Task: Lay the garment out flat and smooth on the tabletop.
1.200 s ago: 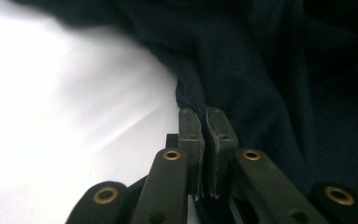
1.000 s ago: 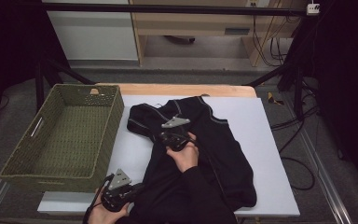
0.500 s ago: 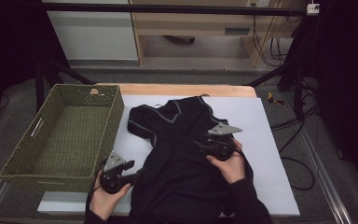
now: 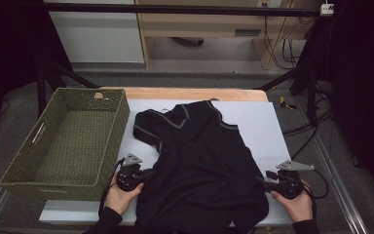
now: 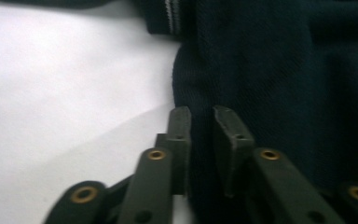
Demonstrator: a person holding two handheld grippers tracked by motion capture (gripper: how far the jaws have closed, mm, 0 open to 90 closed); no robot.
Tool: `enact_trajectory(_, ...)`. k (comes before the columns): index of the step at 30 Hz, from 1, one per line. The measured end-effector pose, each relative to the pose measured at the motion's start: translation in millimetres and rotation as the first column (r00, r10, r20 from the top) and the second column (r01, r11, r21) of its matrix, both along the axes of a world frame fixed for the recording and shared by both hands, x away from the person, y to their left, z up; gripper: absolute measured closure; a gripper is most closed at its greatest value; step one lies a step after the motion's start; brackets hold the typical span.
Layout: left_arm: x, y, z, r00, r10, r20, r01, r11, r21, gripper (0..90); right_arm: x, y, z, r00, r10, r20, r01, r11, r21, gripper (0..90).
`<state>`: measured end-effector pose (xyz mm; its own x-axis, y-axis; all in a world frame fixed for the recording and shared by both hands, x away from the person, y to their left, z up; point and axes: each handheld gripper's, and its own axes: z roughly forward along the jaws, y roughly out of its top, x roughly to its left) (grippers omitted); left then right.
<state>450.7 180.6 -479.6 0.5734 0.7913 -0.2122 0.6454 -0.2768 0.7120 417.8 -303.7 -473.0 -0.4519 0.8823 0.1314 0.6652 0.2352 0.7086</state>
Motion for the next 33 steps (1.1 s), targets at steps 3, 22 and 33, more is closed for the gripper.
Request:
enact_trajectory(3,-1.3,0.8,3.5,1.0000,-0.003,0.005,0.003,0.9999,0.010,86.4,-1.4,4.0,-4.1,0.9998,0.014,-0.011,-0.015,0.9999,-0.009,64.0)
enact_trajectory(22,-62.4,21.9,33.0,0.9847,0.061,0.163,-0.087,0.9840,0.155,62.1,-61.0,-11.0,28.5,0.9931,0.089,-0.076,-0.087,0.9960,0.020,63.0)
enact_trajectory(33,0.3,3.3,13.1,0.9862,0.124,0.110,-0.134,0.9872,0.087,44.5,50.8,18.4,25.1,0.9920,0.004,0.126,-0.005,1.0000,0.009,42.0)
